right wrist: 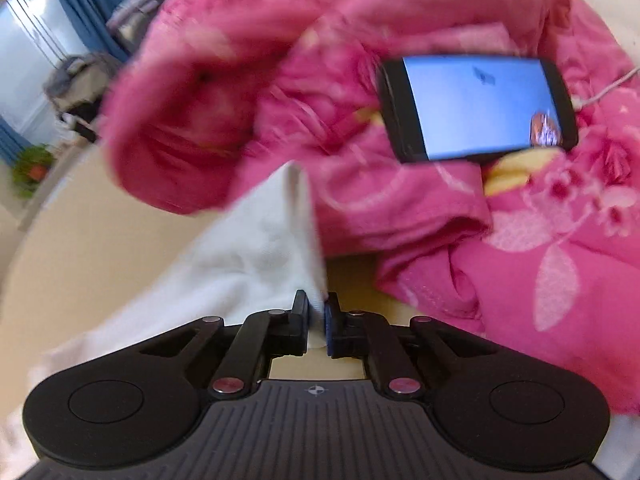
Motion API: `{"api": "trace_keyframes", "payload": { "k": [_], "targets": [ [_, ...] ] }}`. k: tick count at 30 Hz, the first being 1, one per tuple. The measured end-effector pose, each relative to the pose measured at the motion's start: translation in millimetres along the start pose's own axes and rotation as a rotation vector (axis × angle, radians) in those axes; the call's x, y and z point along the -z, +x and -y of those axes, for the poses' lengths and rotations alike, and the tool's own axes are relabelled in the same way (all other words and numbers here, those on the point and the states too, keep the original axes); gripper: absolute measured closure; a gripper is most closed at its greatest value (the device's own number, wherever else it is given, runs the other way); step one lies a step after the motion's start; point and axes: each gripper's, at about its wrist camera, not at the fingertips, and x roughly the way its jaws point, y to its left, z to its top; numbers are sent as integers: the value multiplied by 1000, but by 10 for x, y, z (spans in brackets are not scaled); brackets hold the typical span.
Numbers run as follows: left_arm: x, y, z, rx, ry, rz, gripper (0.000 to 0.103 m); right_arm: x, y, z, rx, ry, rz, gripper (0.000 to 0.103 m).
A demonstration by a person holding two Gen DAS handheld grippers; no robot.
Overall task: Fold small clothes
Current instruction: 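Move the right gripper to the other sleeve and grasp its cuff, then fold the held sleeve across the shirt body with the right gripper and release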
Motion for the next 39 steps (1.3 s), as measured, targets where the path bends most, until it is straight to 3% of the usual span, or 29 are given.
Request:
{"api": "trace_keyframes", "payload": {
  "k": [3,7,11,14,16,19,25,28,31,33,36,37,38,39],
  "targets": [
    [44,6,-51,19,-14,-2,1,-227,-464,-152,-47,-20,92,96],
    [138,-29,-188,49,-45,13,1,-495,-837,-333,4,-80,168,96],
    [237,-44,-370,56,-84,12,1,-478,-545,-429,208,-180,112,96],
    [291,-52,-561,45,-124,9,1,-453,-366,-397,289,-121,47,96],
    [312,-29,-707,38,-157,6,1,-398,-431,-539,275,-130,61,96],
    [299,63,-917,33,-213,-7,1,-345,-579,-998,229,-247,96,96],
    [267,235,-1345,58,-324,6,1,-47,-854,-2715,25,-552,182,96],
    [318,313,-1560,54,-358,20,1,428,-1009,-3742,-132,-710,204,96],
    [398,424,-1781,54,-391,18,1,1145,-1105,-4666,-296,-849,178,96],
    [458,504,-1910,51,-410,10,1,1754,-1091,-5139,-392,-932,125,96],
    [566,644,-2115,38,-438,-11,1,2798,-888,-5542,-473,-1039,-5,93],
    [595,688,-2169,32,-445,-19,1,3137,-793,-5606,-491,-1068,-69,88],
    [623,730,-2217,25,-451,-27,1,3516,-669,-5632,-513,-1119,-164,70],
    [655,772,-2269,16,-458,-35,1,3782,-603,-5634,-510,-1158,-225,60]
  ]
}}
